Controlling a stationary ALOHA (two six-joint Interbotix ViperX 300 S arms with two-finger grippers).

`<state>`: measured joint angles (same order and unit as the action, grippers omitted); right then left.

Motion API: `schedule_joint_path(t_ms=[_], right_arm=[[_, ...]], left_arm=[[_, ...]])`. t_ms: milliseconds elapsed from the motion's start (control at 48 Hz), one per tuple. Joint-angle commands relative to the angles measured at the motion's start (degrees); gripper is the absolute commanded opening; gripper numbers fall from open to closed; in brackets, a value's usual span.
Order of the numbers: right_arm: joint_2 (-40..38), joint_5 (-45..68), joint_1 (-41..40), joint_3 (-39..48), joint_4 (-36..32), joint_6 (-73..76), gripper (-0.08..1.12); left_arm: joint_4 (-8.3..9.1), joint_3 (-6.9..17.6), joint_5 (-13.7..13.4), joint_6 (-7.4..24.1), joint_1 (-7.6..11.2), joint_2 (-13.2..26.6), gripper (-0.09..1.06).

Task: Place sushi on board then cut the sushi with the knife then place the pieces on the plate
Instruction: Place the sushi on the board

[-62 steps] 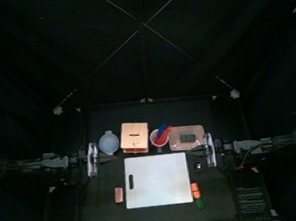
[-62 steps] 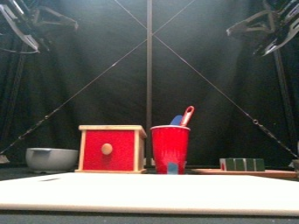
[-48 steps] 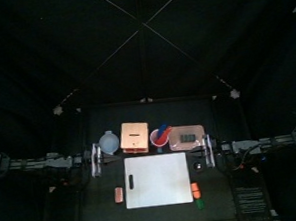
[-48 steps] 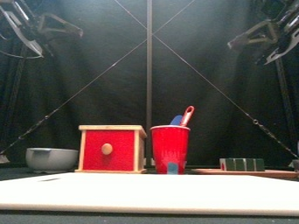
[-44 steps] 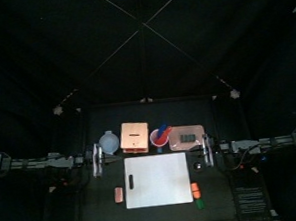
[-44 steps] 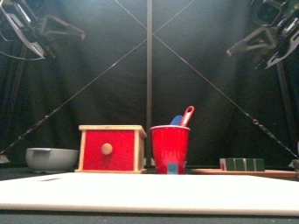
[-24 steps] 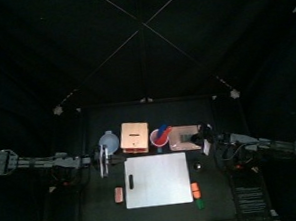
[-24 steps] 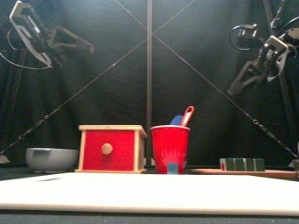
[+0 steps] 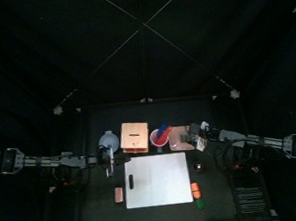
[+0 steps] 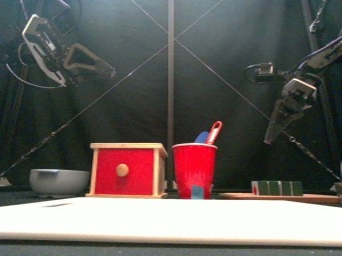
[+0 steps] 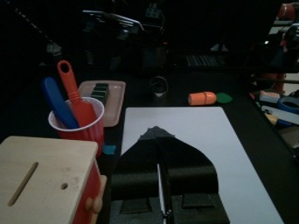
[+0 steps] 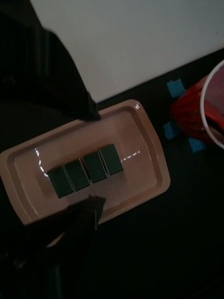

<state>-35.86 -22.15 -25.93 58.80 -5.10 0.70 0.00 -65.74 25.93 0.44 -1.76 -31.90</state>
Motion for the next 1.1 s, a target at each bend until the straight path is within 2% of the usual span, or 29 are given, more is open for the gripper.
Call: schedule_joint_path(t_ms=[21,208,375,479,854,1104], right_arm=[[2.2,-0.9,-0.8,-2.5,-0.3,-0.4,1.03],[6.4,-5.0,-1.8,-3.3,-1.3,-2.0,1.02],[10.3,-6.2,-3.5,-4.3,0.9,-7.6,1.02],[12.3,-6.2,-5.7,-4.7,3.4,-12.5,1.02],[18.5,-3.6,-12.0,-5.2,19.0,-34.2,1.02],[22.9,-1.6,-13.3,-5.2,22.5,-39.6,1.02]], left_arm=[[0.0,1.7,0.5,0.1,-0.44,0.4,-0.03],[0.0,1.6,0.5,0.1,-0.62,0.4,-0.03],[0.0,1.5,0.5,0.1,-0.88,0.4,-0.03],[-0.09,1.5,0.5,0.0,-0.88,0.4,-0.03],[-0.18,1.5,0.5,-0.2,-0.97,0.4,-0.03],[-0.53,1.5,0.5,-0.2,-0.97,0.4,-0.03]])
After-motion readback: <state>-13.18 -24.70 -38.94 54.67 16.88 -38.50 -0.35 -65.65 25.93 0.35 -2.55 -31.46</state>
